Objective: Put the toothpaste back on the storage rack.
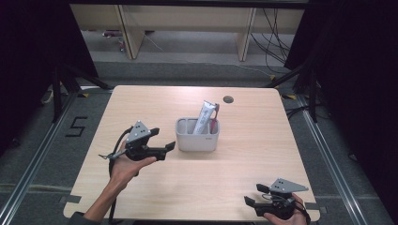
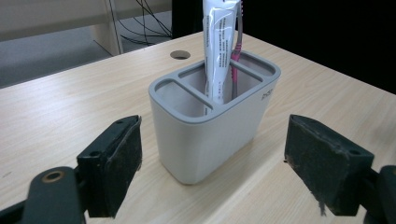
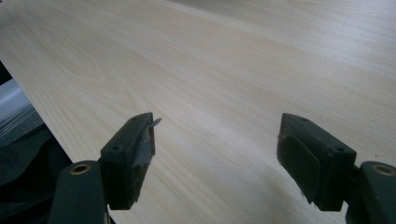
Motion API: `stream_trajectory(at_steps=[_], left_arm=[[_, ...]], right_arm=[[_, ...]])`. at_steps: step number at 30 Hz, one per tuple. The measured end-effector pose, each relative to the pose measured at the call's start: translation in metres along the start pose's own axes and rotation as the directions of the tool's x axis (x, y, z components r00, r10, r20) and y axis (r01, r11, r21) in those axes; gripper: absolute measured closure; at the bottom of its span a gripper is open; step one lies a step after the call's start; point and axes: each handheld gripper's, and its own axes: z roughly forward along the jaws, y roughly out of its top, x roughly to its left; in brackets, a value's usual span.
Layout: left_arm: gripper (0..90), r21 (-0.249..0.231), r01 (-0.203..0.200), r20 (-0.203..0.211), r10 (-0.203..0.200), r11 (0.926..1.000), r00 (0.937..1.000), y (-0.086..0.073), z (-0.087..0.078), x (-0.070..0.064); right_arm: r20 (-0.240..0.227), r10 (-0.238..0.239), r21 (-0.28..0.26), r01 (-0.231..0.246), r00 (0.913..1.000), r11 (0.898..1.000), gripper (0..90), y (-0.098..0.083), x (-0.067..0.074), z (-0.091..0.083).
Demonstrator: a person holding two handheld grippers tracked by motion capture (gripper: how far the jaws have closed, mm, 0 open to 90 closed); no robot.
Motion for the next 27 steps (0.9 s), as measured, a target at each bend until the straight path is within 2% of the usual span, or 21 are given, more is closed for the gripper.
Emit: stream_trajectory(at_steps=[4,6,8,11,12,14,27], left_arm=[[18.5,0.001,-0.002,0.006,0.002,1.0000,1.0000,-0.006,-0.005,-0.001],[18.7,-0.037,0.004,0.001,-0.004,0.9993,1.0000,-0.009,-0.009,-0.003],[19.1,-0.048,0.006,0.006,-0.006,0.9988,1.0000,-0.011,-0.013,-0.004],[19.1,-0.035,-0.007,0.016,0.007,0.9994,0.9998,-0.015,-0.018,-0.007],[19.1,-0.040,-0.006,0.025,0.007,0.9992,0.9997,-0.017,-0.019,-0.008],[19.1,-0.024,-0.018,0.020,0.018,0.9996,0.9996,-0.021,-0.024,-0.009],[19.1,0.005,-0.018,0.018,0.018,0.9998,0.9997,-0.049,-0.049,-0.012]], right_arm=[[0.003,0.000,0.000,0.000,1.0000,1.000,28.6,0.000,0.000,0.000],[-0.003,0.015,0.002,-0.015,0.9999,1.000,28.6,0.000,0.001,0.000],[-0.002,0.017,0.004,-0.017,0.9998,1.000,28.6,0.000,0.001,0.000],[-0.003,0.015,0.003,-0.015,0.9999,1.000,28.6,-0.001,0.001,0.000],[0.004,-0.004,-0.001,0.004,1.0000,1.000,28.6,0.000,-0.001,0.000],[0.004,-0.001,0.000,0.001,1.0000,1.000,28.6,0.000,0.000,0.000],[-0.001,0.002,0.007,-0.002,1.0000,1.000,28.6,-0.001,-0.001,0.001]])
